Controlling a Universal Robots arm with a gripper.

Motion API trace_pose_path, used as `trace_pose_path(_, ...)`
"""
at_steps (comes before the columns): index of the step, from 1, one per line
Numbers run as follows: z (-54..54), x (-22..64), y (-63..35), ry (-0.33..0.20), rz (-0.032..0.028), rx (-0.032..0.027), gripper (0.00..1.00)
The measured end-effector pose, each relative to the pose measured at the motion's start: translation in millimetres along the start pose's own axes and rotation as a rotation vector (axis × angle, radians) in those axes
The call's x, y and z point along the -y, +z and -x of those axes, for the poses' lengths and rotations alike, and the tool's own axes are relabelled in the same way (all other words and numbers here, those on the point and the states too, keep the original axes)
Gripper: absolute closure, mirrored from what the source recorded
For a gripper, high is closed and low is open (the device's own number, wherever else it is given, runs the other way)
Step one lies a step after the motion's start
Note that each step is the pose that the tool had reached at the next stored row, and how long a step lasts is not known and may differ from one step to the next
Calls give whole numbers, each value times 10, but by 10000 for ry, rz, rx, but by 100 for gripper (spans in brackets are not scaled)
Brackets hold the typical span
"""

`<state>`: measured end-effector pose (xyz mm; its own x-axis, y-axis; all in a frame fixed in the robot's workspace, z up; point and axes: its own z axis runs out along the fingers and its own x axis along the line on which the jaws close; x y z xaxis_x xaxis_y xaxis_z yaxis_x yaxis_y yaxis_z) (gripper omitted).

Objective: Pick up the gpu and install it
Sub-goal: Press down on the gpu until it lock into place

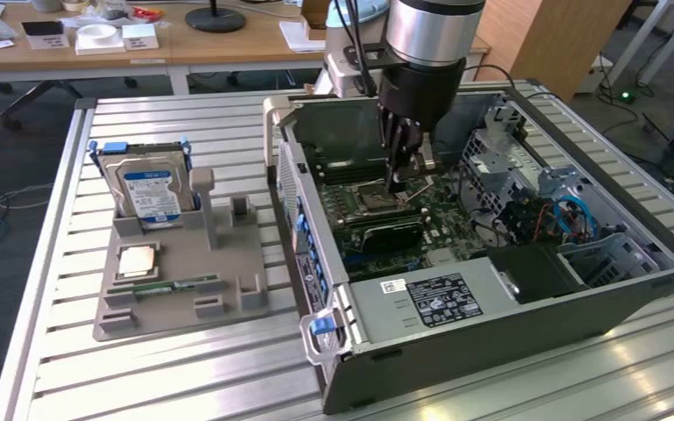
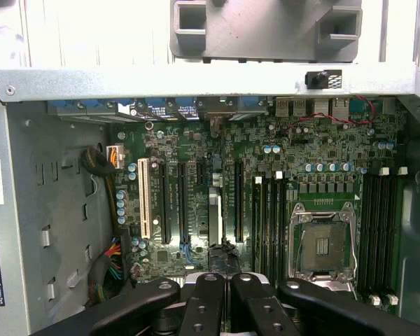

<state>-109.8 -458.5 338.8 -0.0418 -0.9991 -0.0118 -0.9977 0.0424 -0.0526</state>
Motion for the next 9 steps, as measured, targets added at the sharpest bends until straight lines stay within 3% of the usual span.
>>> trace_pose_path(9, -2, -8, 152, 0, 0, 0, 89)
